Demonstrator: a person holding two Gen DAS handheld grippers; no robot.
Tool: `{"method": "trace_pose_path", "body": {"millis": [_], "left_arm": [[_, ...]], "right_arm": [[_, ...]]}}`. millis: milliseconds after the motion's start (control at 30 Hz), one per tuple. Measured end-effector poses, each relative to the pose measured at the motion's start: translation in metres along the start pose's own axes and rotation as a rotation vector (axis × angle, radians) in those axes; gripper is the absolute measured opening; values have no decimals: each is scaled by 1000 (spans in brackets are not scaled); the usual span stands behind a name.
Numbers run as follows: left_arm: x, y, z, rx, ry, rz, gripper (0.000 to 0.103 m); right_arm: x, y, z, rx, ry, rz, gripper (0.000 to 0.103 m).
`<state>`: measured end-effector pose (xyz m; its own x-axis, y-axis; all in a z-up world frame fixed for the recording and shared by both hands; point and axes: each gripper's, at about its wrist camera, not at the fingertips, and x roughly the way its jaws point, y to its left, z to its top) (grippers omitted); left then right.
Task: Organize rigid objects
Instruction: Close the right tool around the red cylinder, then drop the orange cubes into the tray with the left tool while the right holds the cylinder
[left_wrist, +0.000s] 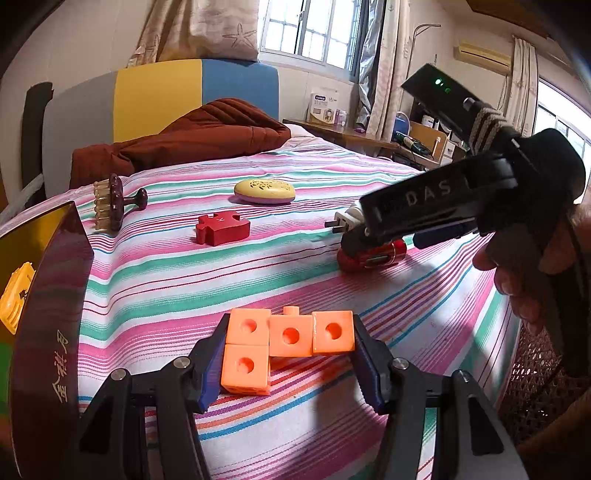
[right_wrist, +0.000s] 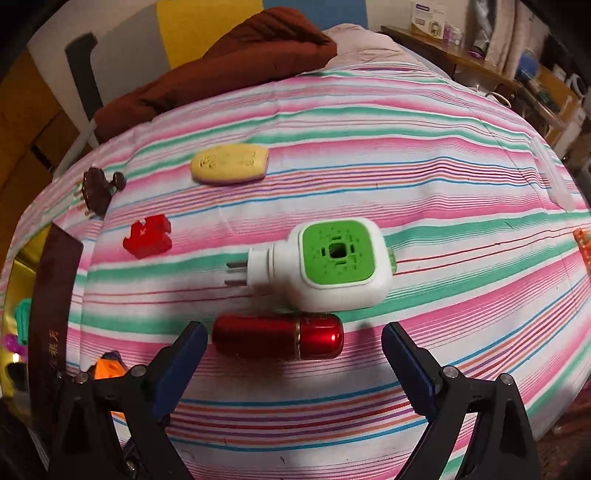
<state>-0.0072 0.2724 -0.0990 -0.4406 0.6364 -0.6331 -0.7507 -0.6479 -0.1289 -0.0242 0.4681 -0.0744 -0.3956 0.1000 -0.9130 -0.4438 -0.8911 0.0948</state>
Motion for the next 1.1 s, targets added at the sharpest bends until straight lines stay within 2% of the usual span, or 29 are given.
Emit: {"method": "trace_pose_path", "body": {"millis": [67, 167, 233, 333, 567, 667, 833, 967, 1100], "left_arm": [[0, 0, -1, 0, -3, 0, 60], [-2, 1, -2, 2, -9, 2, 60], [-2, 1, -3, 4, -11, 3, 60], [-3, 1, -3, 3, -12, 3, 60], [-7, -3, -5, 22, 1, 33, 60], [-14, -7, -10, 49, 5, 55, 60], [-36, -17, -17, 63, -31, -1, 60], [-48, -25, -15, 82, -52, -17, 60], [-59, -23, -15, 56, -65, -21, 60]], "right_arm": [[2, -1, 0, 2, 15, 5, 93], [9, -3, -1, 9, 46, 23, 82], [10, 0, -2, -19, 45, -8, 75], [10, 6, -3, -62, 36, -26, 75], [3, 6, -2, -61, 15, 82, 75], [-1, 10, -4, -89, 0, 91, 75], [1, 16, -2, -104, -3, 86, 75], [1, 11, -1, -97, -3, 84, 75], [2, 13, -1, -97, -6, 82, 75]]}}
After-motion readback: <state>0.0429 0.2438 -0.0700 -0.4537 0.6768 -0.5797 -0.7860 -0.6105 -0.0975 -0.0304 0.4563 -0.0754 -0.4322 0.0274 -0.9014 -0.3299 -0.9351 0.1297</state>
